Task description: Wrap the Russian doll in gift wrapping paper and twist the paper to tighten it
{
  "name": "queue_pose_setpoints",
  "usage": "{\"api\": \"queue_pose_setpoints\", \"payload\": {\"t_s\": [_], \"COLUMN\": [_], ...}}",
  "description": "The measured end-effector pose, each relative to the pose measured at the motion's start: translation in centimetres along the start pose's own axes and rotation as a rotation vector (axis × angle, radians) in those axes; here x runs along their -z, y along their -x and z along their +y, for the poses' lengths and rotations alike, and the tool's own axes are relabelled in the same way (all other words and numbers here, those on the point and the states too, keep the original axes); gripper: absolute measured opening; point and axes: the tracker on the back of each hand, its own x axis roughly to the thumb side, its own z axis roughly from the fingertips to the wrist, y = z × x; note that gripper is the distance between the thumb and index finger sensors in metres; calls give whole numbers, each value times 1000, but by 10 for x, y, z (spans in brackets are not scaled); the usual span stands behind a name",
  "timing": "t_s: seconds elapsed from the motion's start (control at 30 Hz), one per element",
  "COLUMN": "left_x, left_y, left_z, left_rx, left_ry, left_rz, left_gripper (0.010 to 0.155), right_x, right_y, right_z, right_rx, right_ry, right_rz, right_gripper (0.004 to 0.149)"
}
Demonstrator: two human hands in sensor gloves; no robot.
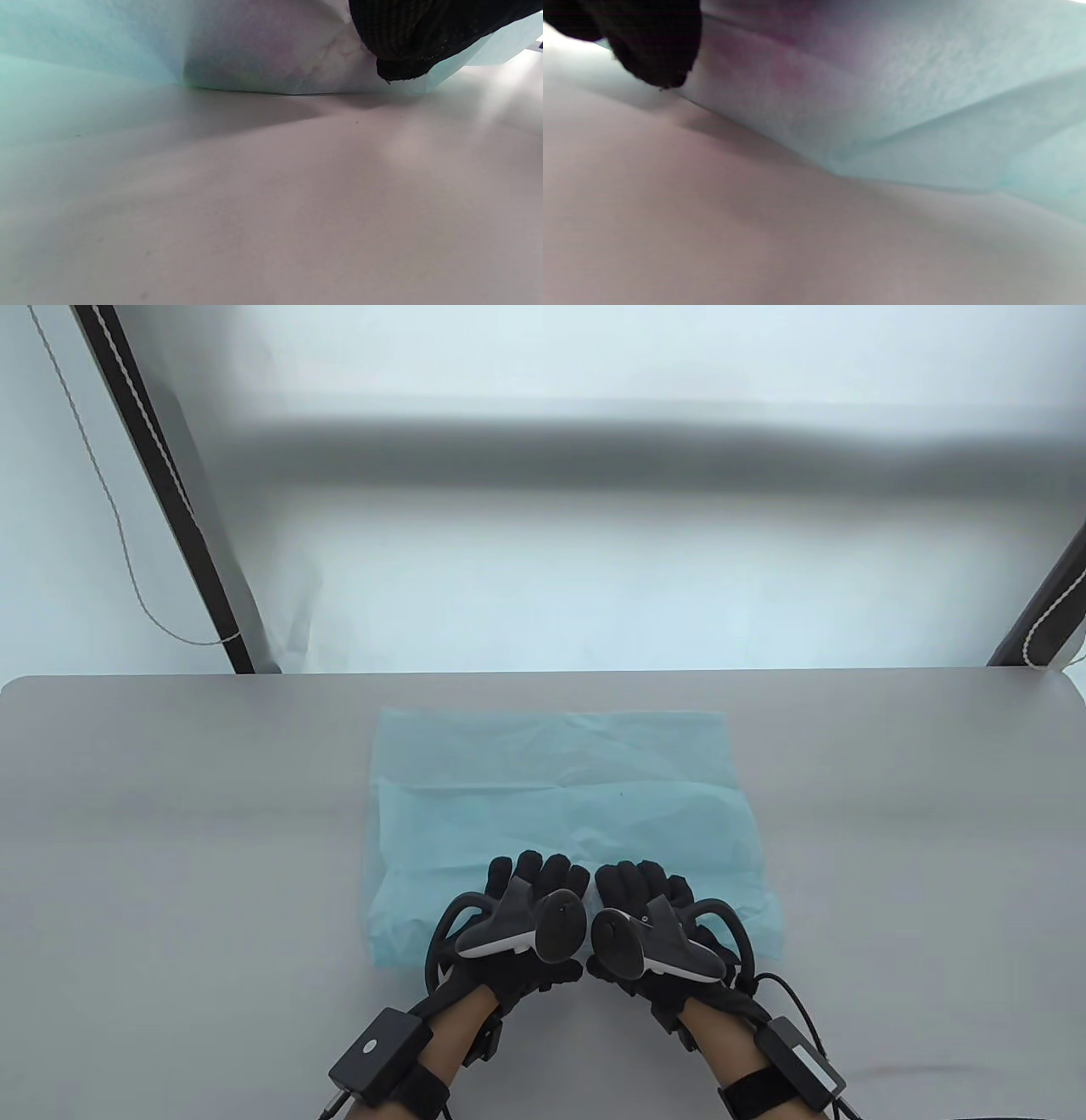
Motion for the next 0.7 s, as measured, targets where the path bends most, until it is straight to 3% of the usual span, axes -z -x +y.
{"api": "queue_pose_setpoints", "payload": {"t_s": [0.43,0.7], "left_x": [-1,-2], "left_y": [-1,8], "left_z": [-6,-5], "left_rx": [55,-48], "left_ry": [2,40], "left_rz": [9,-82], "left_gripper": [106,108], "right_x": [-1,-4], "right_y": [6,20], "right_z": [2,0], "right_rx": [16,98], "right_ry": [-37,-12], "right_rz": [-48,-125], "right_gripper": [109,110]}}
